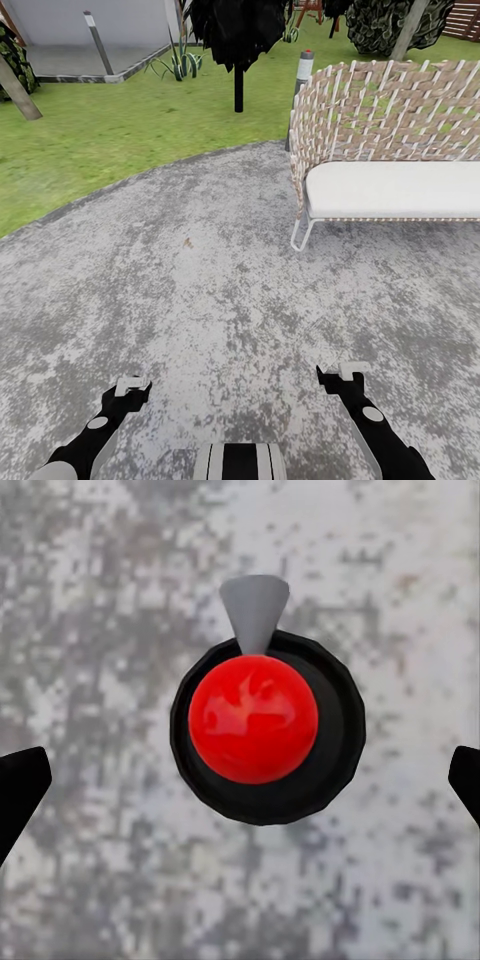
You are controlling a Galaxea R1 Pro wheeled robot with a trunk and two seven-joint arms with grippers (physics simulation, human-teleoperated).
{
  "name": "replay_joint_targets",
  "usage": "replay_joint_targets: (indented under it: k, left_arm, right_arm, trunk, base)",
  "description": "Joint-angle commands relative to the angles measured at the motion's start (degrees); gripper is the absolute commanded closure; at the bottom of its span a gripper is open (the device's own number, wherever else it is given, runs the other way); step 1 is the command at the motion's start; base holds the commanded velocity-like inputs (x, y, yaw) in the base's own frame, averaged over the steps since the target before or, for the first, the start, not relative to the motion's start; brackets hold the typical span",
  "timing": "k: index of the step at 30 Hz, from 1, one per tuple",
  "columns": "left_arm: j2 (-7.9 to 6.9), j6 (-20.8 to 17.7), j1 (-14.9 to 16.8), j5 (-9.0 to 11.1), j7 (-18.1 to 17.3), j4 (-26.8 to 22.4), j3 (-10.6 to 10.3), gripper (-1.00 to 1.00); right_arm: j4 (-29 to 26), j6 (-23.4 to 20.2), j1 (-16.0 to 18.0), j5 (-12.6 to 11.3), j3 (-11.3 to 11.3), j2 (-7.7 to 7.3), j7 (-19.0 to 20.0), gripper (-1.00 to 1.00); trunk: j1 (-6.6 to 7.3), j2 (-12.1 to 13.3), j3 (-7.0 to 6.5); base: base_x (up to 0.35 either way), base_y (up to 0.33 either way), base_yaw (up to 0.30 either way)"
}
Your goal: In the garden, pick up the pesticide atomizer on the floor and spray pesticide onto both trees until each tree trunk is fully covered.
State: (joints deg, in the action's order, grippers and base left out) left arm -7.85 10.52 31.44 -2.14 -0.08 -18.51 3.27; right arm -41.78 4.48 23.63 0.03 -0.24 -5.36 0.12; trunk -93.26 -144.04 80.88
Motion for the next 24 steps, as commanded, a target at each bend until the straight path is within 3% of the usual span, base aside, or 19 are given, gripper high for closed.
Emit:
replay_joint_targets:
  k: [1, 24]
  left_arm:
    - [0.03, 0.20, 0.03, -0.23, -0.01, 0.05, 0.25, -1.00]
    - [0.03, 0.20, 0.12, -0.18, -0.01, -0.12, 0.51, -1.00]
  right_arm:
    - [0.03, 0.18, 0.02, 0.01, -0.02, 0.00, 0.01, -1.00]
    - [0.12, 0.18, 0.02, 0.06, -0.02, 0.00, -0.03, -1.00]
  trunk:
    - [0.01, -0.01, 0.03]
    - [0.01, -0.01, 0.03]
  base:
    - [0.000, 0.000, 0.000]
    - [0.000, 0.000, 0.000]
